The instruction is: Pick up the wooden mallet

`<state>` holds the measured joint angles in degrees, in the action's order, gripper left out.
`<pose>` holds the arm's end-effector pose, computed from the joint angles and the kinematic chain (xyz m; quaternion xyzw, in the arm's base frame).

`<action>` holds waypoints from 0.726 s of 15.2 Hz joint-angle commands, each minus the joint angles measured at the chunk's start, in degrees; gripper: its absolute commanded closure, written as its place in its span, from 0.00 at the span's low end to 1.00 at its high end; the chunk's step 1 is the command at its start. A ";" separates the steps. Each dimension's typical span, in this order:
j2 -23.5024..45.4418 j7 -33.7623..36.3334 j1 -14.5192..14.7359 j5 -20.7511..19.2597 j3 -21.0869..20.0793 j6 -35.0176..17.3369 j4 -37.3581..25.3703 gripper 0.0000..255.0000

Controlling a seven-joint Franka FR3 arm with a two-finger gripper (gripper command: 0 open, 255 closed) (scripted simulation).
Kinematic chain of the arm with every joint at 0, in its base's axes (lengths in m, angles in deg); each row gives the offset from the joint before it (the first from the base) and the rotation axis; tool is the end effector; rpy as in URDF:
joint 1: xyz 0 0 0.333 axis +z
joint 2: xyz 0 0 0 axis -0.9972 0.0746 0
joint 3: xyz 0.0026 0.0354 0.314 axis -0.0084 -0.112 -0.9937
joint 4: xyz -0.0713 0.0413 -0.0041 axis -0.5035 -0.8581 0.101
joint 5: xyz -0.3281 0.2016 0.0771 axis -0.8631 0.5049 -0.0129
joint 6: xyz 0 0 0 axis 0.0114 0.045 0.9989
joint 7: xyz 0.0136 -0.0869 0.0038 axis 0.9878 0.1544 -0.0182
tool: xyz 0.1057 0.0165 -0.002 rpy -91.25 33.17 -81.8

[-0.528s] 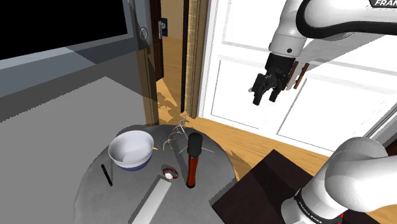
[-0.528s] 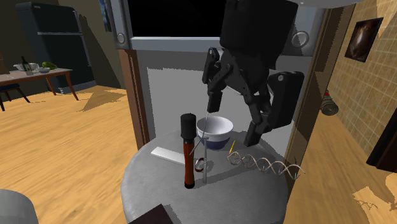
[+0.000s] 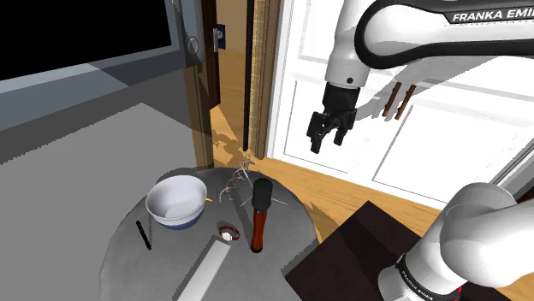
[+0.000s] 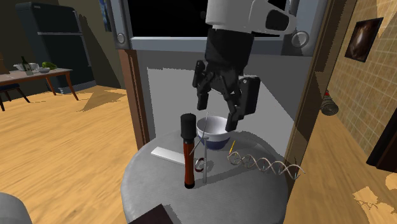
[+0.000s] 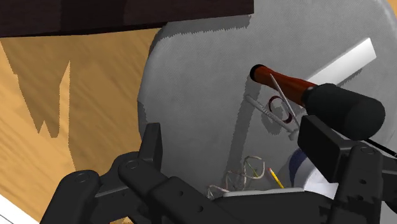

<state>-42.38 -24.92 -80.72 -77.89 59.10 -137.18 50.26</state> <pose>0.3464 0.0792 0.5227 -0.9975 0.0295 0.0461 0.0438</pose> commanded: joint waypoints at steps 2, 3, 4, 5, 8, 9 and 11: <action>4.37 1.65 1.67 0.79 -3.11 -2.22 -1.65 0.00; 6.04 2.26 2.18 0.96 -4.17 -3.00 -2.37 0.00; 7.75 2.88 2.68 1.07 -5.22 -3.76 -3.13 0.00; 9.49 3.51 3.15 1.13 -6.27 -4.49 -3.95 0.00; 14.90 5.52 4.46 0.91 -9.35 -6.50 -6.73 0.00; 16.77 6.24 4.87 0.70 -10.35 -7.10 -7.76 0.00; 20.58 7.74 5.70 0.06 -12.28 -8.20 -9.96 0.00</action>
<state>-23.99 -18.03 -75.49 -77.53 47.93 -144.46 41.32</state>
